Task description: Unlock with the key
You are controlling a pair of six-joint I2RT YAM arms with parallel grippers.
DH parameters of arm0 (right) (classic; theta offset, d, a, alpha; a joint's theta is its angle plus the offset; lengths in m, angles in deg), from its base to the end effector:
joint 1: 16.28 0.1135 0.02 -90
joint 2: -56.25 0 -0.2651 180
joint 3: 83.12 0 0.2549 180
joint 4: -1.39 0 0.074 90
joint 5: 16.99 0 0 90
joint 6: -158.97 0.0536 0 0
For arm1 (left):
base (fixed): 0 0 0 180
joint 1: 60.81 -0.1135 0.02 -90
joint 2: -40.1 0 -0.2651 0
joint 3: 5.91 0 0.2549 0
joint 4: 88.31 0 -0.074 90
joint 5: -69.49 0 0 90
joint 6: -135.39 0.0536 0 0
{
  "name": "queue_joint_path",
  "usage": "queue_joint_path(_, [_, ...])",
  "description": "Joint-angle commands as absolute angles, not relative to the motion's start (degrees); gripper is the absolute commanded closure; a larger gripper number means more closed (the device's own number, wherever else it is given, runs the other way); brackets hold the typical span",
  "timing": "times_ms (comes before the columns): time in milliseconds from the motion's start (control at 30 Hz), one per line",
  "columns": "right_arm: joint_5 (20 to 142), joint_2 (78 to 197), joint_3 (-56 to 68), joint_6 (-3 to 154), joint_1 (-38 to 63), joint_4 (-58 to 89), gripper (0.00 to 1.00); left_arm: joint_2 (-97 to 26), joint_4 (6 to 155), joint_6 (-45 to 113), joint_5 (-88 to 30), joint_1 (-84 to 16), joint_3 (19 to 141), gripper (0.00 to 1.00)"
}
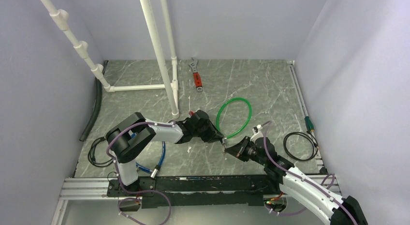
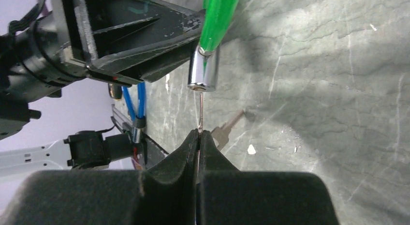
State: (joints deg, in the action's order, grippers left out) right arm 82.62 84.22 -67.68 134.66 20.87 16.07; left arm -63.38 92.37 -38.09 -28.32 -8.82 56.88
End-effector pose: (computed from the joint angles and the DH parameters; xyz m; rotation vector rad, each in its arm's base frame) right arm 0.1122 0.0962 0.1245 0.4516 2.2530 1.2151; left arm 0.2236 -0.2979 0.1234 -0.6425 2.5919 -1.2205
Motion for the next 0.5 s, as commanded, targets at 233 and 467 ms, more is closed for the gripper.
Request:
queue_joint_path(233, [81.4,89.1,-65.7,131.2,20.5,6.7,1.00,-63.6,96.6,-39.0,-29.5,-8.8,56.4,1.00])
queue_joint_path(467, [81.5,89.1,-64.8,130.6,20.5,7.0,1.00,-63.7,96.7,-39.2,-29.6,-8.8,56.5,1.00])
